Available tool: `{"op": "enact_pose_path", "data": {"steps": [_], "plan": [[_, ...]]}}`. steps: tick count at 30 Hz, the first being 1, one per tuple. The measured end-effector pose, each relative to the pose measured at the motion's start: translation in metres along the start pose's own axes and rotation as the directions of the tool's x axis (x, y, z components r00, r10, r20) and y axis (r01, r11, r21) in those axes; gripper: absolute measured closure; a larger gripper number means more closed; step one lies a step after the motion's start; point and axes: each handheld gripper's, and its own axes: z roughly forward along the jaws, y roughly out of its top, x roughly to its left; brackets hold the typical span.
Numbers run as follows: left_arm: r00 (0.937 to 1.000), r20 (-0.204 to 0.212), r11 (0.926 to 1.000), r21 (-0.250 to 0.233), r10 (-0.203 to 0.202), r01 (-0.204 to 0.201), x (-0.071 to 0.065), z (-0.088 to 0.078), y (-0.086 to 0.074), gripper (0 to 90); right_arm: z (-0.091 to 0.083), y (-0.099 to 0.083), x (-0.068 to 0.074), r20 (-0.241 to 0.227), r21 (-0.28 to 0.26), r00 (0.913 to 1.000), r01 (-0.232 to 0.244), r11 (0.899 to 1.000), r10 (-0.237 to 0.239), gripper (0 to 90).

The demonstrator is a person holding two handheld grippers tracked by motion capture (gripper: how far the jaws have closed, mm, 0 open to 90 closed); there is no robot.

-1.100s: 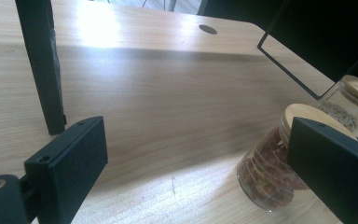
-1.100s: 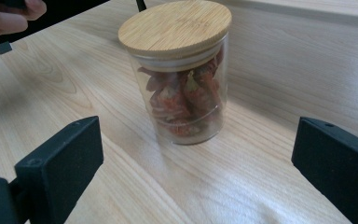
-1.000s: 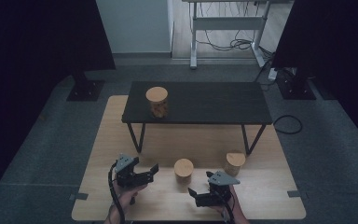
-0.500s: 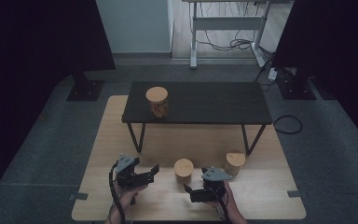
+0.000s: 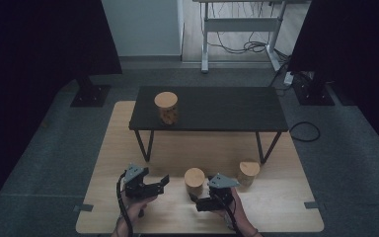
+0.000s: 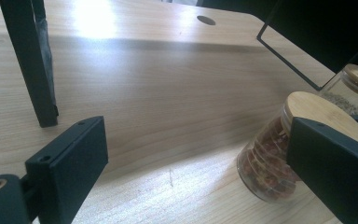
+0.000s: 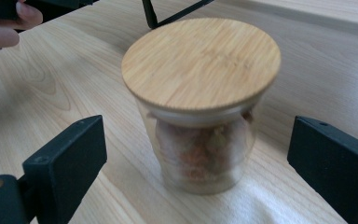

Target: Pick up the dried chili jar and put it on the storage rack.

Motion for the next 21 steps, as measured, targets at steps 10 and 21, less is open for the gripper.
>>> {"op": "enact_pose_path", "data": {"steps": [10,21], "plan": [[0.9999,-0.010,1.0000,0.006,-0.002,0.002,0.002,0.000,0.001,5.2,0.015,0.008,0.001,0.001,0.021,0.9999,0.011,1.000,-0.011,5.4],[0.9999,-0.010,0.9999,0.017,0.000,0.000,0.001,0.003,0.000,5.2,0.029,0.016,0.003,0.019,0.050,0.9997,0.012,0.999,-0.013,10.3]]}}
